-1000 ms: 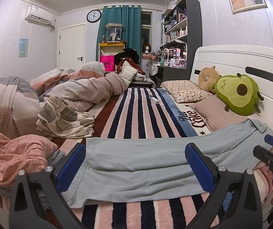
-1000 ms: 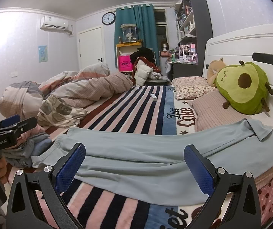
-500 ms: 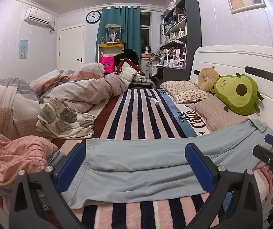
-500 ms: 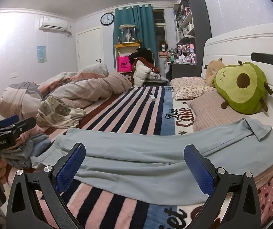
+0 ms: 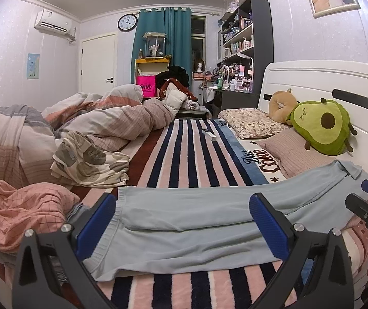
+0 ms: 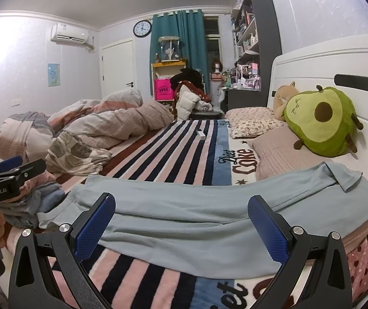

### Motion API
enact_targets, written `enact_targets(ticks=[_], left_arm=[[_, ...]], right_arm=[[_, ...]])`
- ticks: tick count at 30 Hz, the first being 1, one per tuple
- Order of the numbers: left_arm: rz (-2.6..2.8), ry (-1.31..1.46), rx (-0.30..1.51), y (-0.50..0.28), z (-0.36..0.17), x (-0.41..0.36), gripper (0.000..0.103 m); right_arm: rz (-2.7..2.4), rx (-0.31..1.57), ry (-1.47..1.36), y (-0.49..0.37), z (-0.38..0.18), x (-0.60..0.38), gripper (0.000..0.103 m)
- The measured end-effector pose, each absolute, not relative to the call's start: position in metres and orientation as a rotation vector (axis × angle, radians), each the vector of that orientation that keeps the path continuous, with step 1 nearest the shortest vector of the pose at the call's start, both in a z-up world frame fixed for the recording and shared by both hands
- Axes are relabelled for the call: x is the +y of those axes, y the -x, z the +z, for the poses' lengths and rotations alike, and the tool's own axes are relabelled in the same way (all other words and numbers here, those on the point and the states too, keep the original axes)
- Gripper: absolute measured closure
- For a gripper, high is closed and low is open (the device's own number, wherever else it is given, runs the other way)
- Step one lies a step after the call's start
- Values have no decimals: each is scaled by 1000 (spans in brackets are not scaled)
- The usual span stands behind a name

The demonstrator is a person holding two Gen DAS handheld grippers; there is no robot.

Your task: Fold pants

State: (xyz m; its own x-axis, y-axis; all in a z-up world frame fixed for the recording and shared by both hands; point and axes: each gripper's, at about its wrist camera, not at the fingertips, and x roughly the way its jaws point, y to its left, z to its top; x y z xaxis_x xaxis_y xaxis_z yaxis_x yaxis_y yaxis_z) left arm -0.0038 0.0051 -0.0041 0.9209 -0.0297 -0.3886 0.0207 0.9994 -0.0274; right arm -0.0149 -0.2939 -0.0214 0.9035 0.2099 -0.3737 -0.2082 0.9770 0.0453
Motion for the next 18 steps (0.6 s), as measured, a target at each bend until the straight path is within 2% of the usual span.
enact_targets(ticks=[10, 18], left_arm=[[17, -16, 437, -8, -29, 18, 1], [-17, 194, 672, -43, -113, 72, 1]], right_arm=[[156, 389, 4, 14, -34, -304, 0], [99, 597, -160, -13, -108, -381, 1]])
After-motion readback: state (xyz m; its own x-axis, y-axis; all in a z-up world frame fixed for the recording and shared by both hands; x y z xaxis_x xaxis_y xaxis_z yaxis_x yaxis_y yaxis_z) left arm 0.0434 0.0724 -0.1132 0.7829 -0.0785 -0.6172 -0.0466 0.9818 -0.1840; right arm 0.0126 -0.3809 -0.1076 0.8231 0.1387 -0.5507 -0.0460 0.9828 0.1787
